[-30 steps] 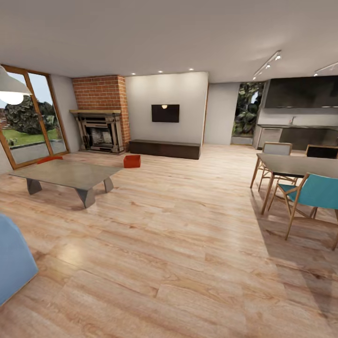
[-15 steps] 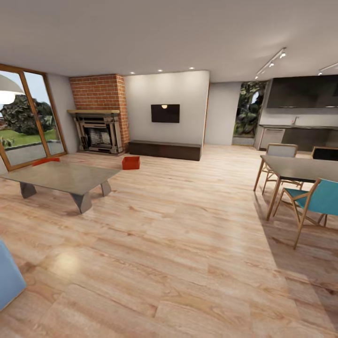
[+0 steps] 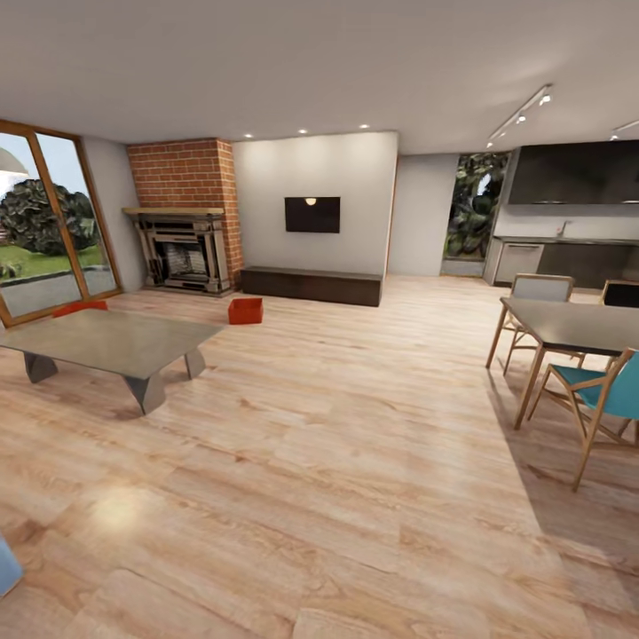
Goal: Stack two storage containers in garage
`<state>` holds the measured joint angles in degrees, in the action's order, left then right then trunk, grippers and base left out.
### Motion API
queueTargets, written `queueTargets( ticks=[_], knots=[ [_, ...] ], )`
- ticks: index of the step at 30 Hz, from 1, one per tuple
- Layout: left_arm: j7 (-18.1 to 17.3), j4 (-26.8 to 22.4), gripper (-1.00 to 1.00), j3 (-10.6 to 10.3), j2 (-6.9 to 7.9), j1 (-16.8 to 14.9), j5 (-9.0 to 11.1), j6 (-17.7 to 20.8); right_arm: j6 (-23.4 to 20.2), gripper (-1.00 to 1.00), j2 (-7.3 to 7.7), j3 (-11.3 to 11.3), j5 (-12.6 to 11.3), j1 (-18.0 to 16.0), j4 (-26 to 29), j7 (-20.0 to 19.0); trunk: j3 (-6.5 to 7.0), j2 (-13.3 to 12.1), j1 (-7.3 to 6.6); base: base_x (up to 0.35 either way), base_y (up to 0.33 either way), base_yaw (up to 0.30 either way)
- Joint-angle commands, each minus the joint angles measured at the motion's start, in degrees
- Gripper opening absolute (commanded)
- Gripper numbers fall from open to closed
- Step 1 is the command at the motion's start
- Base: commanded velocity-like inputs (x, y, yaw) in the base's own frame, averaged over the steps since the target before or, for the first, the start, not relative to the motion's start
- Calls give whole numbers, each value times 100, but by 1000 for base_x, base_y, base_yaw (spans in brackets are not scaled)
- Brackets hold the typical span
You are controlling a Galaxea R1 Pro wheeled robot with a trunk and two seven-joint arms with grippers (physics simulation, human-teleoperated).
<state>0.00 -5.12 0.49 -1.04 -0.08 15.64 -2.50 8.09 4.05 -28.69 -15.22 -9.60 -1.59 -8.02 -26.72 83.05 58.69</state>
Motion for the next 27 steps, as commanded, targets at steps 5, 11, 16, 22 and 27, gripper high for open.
queueTargets(
  ticks=[5, 11, 16, 22, 27],
  knots=[
    [0, 1, 100, 3, -1, -1, 27, -13, 27, 100, -15, -28, -64, -7, -17, -33, -5, 2, 3, 324, 0, 0],
    [0, 2, 100, 3, -1, -1, 27, -13, 26, 100, -25, -24, -68, -7, -17, -33, -5, 2, 3, 324, 0, 0],
    [0, 1, 100, 3, -1, -1, 27, -8, 13, 100, -32, -23, -61, -7, -17, -31, -5, 2, 3, 324, 0, 0],
    [0, 0, 100, 3, -1, -1, 27, -5, -13, 100, -34, -23, -60, -7, -17, 56, -5, 2, 3, 324, 0, 0],
    [0, 1, 100, 3, -1, -1, 27, -5, 6, 100, -34, -23, -60, -7, -17, 144, -5, 2, 3, 324, 0, 0]
  ],
)
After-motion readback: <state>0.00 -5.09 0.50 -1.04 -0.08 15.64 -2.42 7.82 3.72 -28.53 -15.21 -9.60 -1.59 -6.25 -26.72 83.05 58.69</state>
